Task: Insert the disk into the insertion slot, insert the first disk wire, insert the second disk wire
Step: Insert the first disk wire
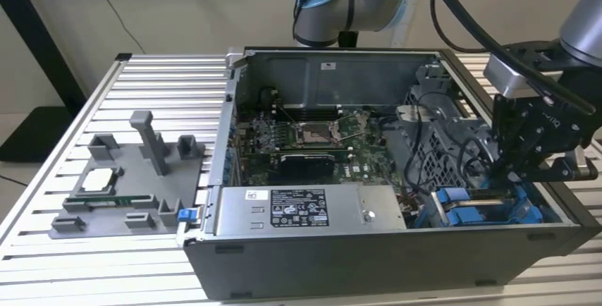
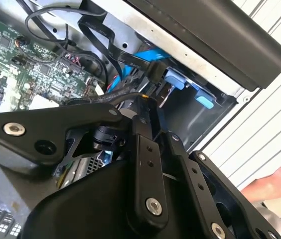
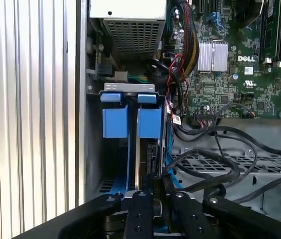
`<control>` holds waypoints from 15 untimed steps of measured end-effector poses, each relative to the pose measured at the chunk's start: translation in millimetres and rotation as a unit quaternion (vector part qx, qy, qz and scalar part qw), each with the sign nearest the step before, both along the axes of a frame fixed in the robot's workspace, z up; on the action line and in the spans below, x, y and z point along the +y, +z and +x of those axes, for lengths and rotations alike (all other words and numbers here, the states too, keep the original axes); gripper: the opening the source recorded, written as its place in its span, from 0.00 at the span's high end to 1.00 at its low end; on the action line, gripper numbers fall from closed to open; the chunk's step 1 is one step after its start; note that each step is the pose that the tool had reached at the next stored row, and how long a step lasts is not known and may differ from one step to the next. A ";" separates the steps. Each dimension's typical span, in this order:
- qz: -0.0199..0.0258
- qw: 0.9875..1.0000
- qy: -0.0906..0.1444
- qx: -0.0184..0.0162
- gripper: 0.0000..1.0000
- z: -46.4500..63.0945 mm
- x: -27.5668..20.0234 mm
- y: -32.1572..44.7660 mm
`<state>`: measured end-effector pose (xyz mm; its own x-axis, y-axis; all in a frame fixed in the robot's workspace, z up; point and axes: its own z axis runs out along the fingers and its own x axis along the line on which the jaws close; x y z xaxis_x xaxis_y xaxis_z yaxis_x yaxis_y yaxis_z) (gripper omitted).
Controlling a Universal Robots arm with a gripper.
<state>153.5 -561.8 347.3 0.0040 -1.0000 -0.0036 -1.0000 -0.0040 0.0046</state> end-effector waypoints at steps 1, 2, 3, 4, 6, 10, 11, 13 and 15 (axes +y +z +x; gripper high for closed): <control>0.000 1.000 0.001 0.000 1.00 0.0 -0.2 -0.5; 0.000 1.000 0.001 0.000 1.00 0.1 -0.3 -1.0; 0.000 1.000 0.001 0.000 1.00 0.2 -0.3 -1.5; 0.000 1.000 0.001 0.000 1.00 0.3 -0.4 -1.8; 0.000 1.000 0.001 0.000 1.00 0.7 -0.5 -2.5; 0.000 1.000 0.001 0.000 1.00 1.7 -0.5 -3.7; 0.000 1.000 0.001 0.000 1.00 1.7 -0.5 -3.9; 0.000 1.000 0.000 0.000 1.00 1.9 -0.5 -4.3; 0.000 1.000 -0.003 0.000 1.00 2.0 -0.5 -4.8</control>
<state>155.5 -562.4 342.6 -0.0023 -1.0000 -0.0036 -1.0000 0.0023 0.0047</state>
